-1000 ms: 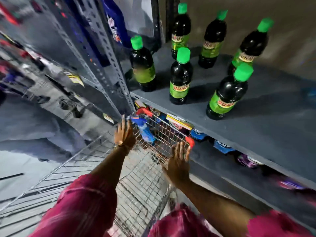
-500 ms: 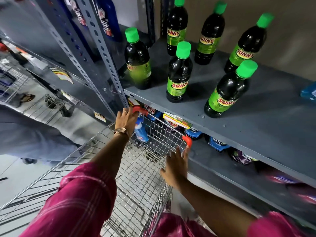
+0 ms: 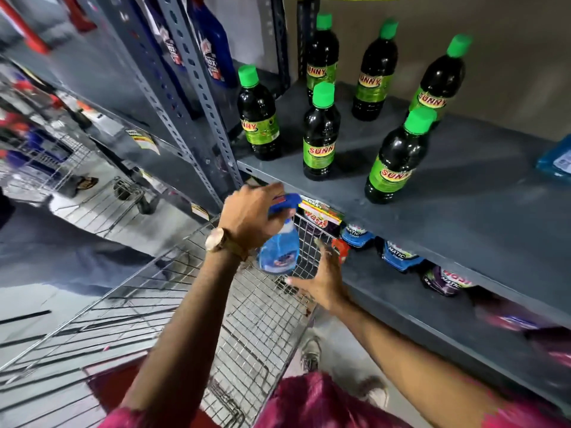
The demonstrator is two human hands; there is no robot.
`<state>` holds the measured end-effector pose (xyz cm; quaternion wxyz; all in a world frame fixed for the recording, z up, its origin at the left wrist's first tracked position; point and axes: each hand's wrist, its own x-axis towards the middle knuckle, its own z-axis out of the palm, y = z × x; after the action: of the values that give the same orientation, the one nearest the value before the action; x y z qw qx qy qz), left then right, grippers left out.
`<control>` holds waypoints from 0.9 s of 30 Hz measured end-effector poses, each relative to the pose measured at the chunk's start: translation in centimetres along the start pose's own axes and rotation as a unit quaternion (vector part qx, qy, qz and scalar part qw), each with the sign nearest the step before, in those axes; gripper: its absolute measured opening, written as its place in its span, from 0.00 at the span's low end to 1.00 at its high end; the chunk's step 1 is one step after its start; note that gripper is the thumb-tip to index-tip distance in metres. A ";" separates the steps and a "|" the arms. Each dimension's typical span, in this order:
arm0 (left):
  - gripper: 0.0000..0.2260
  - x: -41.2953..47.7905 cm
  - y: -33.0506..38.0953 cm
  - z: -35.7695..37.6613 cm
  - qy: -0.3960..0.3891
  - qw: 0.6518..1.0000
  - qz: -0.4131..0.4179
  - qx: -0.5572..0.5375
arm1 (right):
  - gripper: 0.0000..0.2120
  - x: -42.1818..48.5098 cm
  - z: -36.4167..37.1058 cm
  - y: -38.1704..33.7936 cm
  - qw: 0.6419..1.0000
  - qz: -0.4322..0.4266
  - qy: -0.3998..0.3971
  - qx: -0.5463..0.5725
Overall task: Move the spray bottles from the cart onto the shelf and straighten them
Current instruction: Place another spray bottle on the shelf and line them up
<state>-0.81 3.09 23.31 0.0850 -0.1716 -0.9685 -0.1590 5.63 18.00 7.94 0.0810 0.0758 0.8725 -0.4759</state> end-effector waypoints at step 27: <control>0.22 5.9 30.7 16.0 -0.205 0.893 0.140 -0.376 | 0.19 -7.4 -34.5 8.6 0.936 -0.056 0.247 0.244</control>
<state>3.00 37.59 18.20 -0.1648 -0.3536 -0.7984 -0.4587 12.29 51.30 20.96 -0.1843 0.1593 0.7249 -0.6443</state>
